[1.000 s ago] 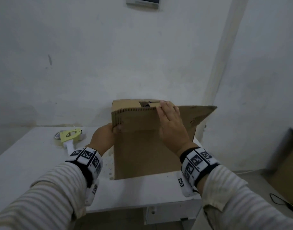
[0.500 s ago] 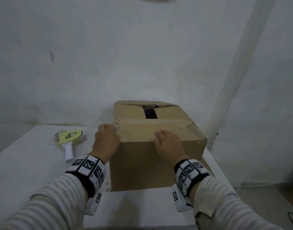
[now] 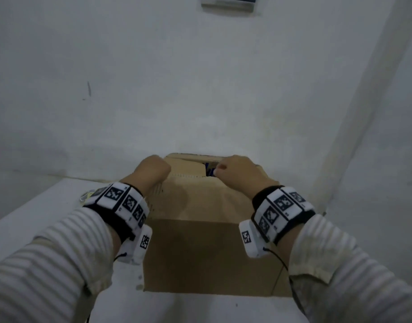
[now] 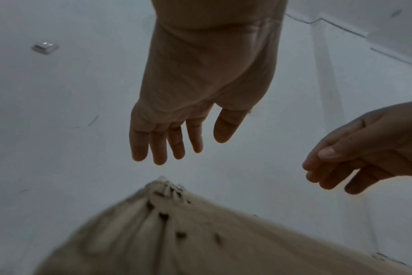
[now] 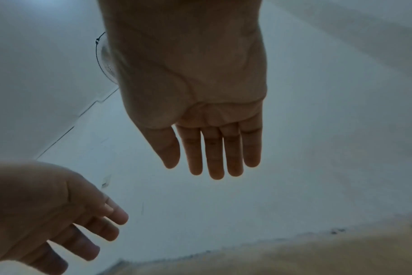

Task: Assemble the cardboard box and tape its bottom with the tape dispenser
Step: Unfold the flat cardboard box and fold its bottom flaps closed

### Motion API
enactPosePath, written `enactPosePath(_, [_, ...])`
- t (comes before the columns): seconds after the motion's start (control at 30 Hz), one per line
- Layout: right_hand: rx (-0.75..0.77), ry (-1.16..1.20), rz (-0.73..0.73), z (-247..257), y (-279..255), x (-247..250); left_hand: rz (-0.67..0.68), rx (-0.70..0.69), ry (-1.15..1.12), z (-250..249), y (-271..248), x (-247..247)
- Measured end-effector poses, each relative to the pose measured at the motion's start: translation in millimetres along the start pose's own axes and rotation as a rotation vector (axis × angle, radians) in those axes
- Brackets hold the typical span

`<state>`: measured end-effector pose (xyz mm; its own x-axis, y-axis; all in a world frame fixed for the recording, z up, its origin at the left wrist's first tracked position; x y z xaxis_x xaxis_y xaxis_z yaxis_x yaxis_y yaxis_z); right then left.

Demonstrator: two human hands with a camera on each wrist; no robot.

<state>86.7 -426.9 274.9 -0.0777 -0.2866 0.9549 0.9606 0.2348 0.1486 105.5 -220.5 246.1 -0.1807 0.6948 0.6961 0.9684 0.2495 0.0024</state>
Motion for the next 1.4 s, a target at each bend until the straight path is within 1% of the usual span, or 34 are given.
enactPosePath(0.07, [0.007, 0.029, -0.007, 5, 15, 7, 0.017, 0.021, -0.014, -6, 11, 3])
enactPosePath(0.17, [0.017, 0.031, 0.039, 12, 42, 3, 0.055, 0.032, -0.017, -10, 33, 6])
enactPosePath(0.27, [0.024, 0.009, 0.063, 17, 68, -4, 0.080, 0.117, -0.074, -1, 60, 8])
enactPosePath(0.3, [0.030, 0.009, 0.065, 17, 75, -5, 0.112, 0.154, -0.118, 2, 71, 8])
enactPosePath(0.37, [0.024, 0.054, 0.073, 13, 89, -4, 0.162, 0.181, -0.191, 7, 88, 14])
enactPosePath(0.47, [-0.018, 0.135, 0.114, 3, 109, -1, 0.217, 0.163, -0.193, 14, 118, 22])
enactPosePath(0.57, [-0.053, 0.018, 0.206, -4, 127, -4, 0.238, 0.144, -0.141, 19, 149, 22])
enactPosePath(0.67, [-0.092, -0.048, 0.256, -9, 138, -11, 0.276, 0.128, -0.147, 25, 174, 8])
enactPosePath(0.83, [-0.161, -0.037, 0.269, -13, 150, -15, 0.395, 0.149, -0.232, 30, 196, -27])
enactPosePath(0.9, [-0.181, -0.037, 0.263, -15, 153, -14, 0.399, 0.162, -0.325, 31, 204, -35])
enactPosePath(1.03, [-0.230, -0.026, 0.235, -19, 157, -15, 0.342, 0.180, -0.537, 31, 219, -44])
enactPosePath(1.13, [-0.244, -0.038, 0.153, -22, 162, -11, 0.303, 0.149, -0.626, 31, 220, -49])
enactPosePath(1.2, [-0.256, -0.015, 0.085, -23, 164, -7, 0.295, 0.129, -0.658, 31, 217, -50])
enactPosePath(1.27, [-0.253, -0.029, 0.037, -22, 164, -4, 0.290, 0.075, -0.659, 34, 216, -49])
enactPosePath(1.4, [-0.230, 0.003, -0.056, -23, 164, -1, 0.230, -0.049, -0.586, 38, 209, -38])
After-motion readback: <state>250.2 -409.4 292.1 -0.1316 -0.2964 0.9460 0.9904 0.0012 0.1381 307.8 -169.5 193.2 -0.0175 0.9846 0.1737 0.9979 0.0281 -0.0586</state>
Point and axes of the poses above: each hand's wrist, its own y-axis towards the middle knuckle, its own x-axis out of the back of the hand, z = x × y, the point moved 2 cm from there along y, towards the middle knuckle, and after that the axes turned 1 degree about z, right-handed, at the moved point
